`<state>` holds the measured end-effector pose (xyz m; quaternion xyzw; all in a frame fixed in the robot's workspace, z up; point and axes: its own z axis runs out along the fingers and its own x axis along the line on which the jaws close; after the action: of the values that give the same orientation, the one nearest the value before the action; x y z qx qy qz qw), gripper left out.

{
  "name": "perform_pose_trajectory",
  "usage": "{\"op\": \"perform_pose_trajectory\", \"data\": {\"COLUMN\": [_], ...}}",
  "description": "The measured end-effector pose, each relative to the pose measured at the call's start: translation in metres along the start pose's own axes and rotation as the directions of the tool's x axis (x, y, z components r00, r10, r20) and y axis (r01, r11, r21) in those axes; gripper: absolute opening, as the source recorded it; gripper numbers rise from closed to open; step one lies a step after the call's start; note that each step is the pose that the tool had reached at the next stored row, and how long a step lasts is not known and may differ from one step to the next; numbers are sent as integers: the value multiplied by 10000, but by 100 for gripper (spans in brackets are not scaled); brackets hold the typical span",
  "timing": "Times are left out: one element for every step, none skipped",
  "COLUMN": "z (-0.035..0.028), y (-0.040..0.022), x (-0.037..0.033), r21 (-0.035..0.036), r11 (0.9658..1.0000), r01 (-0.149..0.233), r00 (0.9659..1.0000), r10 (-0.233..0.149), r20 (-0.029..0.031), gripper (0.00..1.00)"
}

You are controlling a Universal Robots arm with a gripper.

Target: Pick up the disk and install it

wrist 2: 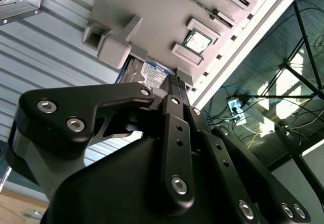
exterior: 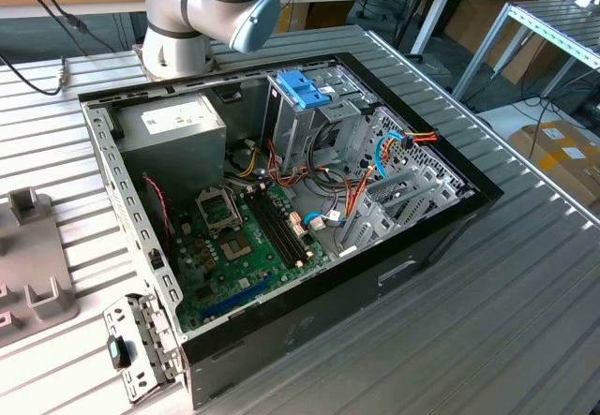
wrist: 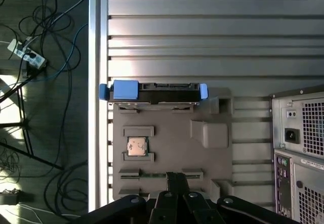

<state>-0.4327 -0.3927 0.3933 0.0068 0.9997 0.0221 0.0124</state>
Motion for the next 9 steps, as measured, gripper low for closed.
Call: {"op": "perform_pose_trajectory", "data": {"z": [0,0,0,0,0,0,0,0,0], "y": [0,0,0,0,0,0,0,0,0], "x": [0,0,0,0,0,0,0,0,0], "r21": [0,-1,-2,-2,-3,-3,-3,-4,-4], "r11": [10000,10000,10000,10000,10000,9999,9999,9999,9999], "r01": [15,38,66,82,96,111,126,142,157], "r00": [10000,10000,10000,10000,10000,9999,9999,9999,9999], "r10": [-15,-38,-66,-82,-96,-111,-126,-142,-157], "r20": [-1,-2,-3,-3,-4,-4,-5,-6,-6], "gripper": [11,11,11,11,11,11,11,11,11]}}
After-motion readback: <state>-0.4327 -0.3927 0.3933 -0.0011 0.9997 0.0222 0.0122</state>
